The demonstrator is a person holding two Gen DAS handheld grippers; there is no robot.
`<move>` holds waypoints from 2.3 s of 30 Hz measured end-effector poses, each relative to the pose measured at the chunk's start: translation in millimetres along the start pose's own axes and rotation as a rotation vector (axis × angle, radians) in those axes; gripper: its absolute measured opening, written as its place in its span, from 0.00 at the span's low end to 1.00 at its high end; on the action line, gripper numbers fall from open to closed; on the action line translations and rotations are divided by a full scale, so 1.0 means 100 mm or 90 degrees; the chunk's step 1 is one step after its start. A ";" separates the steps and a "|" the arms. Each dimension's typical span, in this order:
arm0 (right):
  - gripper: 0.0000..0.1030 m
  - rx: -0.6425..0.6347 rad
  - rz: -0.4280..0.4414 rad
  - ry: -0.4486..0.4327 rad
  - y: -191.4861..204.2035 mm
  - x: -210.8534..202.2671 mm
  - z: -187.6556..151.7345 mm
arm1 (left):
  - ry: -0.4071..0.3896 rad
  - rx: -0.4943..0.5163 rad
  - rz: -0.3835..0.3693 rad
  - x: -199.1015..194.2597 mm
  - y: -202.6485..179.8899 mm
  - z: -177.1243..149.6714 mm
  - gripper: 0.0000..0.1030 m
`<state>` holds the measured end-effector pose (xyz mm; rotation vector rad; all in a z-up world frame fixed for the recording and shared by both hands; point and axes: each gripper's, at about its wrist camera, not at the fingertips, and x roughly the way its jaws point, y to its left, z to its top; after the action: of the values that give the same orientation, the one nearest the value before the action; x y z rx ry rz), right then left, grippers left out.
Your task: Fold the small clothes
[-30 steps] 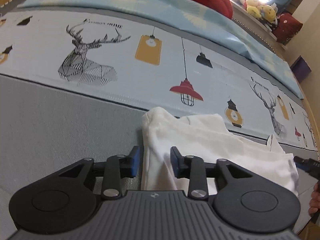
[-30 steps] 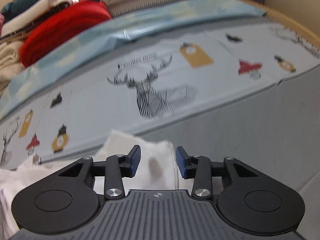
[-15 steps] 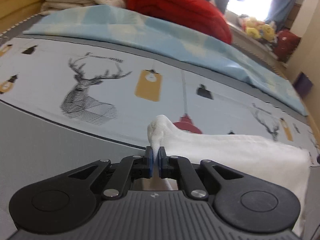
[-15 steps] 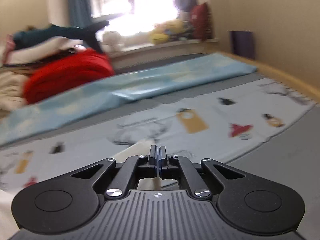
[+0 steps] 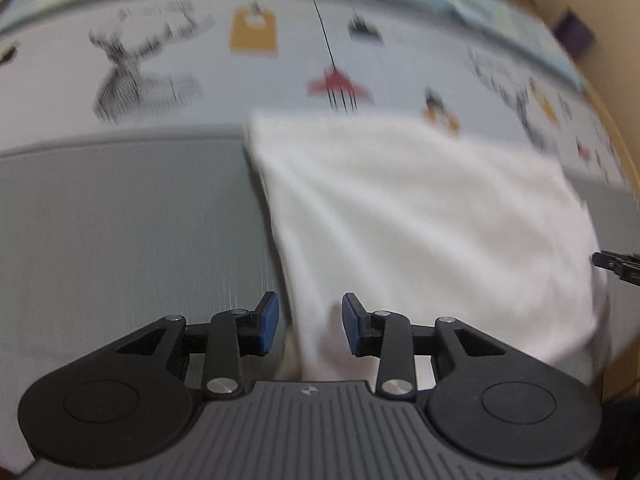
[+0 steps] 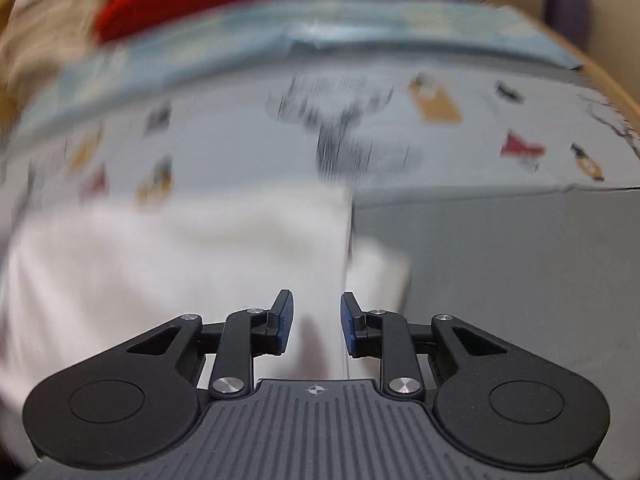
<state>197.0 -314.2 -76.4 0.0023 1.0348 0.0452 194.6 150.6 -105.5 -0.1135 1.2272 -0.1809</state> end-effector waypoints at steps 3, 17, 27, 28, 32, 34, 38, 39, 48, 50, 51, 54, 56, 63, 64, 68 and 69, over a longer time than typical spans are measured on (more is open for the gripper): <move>0.27 -0.074 -0.048 0.105 0.04 0.15 -0.37 | 0.092 0.046 0.038 0.21 -0.05 -0.25 0.40; 0.34 0.060 -0.098 0.009 -0.27 -0.35 -0.31 | -0.001 -0.240 -0.087 0.29 0.43 -0.20 0.63; 0.50 0.100 -0.045 -0.169 -0.31 -1.15 0.00 | -0.018 -0.161 -0.052 0.43 0.16 -0.01 0.21; 0.50 0.096 -0.054 -0.176 -0.30 -1.14 -0.06 | -0.020 -0.157 -0.051 0.42 0.17 -0.02 0.16; 0.48 0.133 -0.095 -0.132 -0.22 -0.98 -0.09 | -0.036 -0.156 -0.054 0.34 0.18 -0.03 0.11; 0.48 0.152 -0.093 -0.154 -0.17 -0.99 -0.05 | -0.052 -0.149 -0.054 0.25 0.19 -0.06 0.11; 0.48 0.152 -0.116 -0.138 -0.02 -0.86 0.00 | -0.073 -0.163 -0.031 0.05 0.33 -0.12 0.10; 0.48 0.157 -0.113 -0.137 0.01 -0.84 0.02 | -0.077 -0.168 -0.020 -0.02 0.40 -0.12 0.10; 0.48 0.142 -0.064 -0.128 0.45 -0.69 0.10 | -0.144 -0.169 0.108 -0.75 0.67 -0.14 0.10; 0.48 0.121 -0.058 -0.133 0.54 -0.70 0.10 | -0.157 -0.174 0.056 -0.83 0.58 -0.08 0.09; 0.48 0.110 -0.057 -0.136 0.57 -0.71 0.10 | -0.161 -0.176 0.031 -0.84 0.49 -0.04 0.09; 0.48 0.087 -0.055 -0.146 0.60 -0.77 0.08 | -0.168 -0.178 -0.036 -0.85 0.12 0.10 0.09; 0.48 0.087 -0.049 -0.148 0.56 -0.81 0.06 | -0.172 -0.172 -0.083 -0.83 -0.19 0.18 0.09; 0.48 0.094 -0.052 -0.137 0.35 -0.88 -0.05 | -0.158 -0.129 -0.238 -0.58 -1.57 0.42 0.10; 0.48 0.091 -0.055 -0.135 0.33 -0.88 -0.07 | -0.151 -0.126 -0.250 -0.53 -1.74 0.45 0.12; 0.48 0.091 -0.059 -0.125 0.21 -0.90 -0.13 | -0.160 -0.077 -0.326 -0.51 -2.12 0.49 0.23; 0.48 0.095 -0.059 -0.124 0.19 -0.90 -0.14 | -0.175 -0.068 -0.316 -0.55 -2.11 0.49 0.24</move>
<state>138.6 -299.3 -5.9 0.0924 0.8410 -0.1148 206.4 -45.8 0.5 -0.5211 0.9159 -0.5138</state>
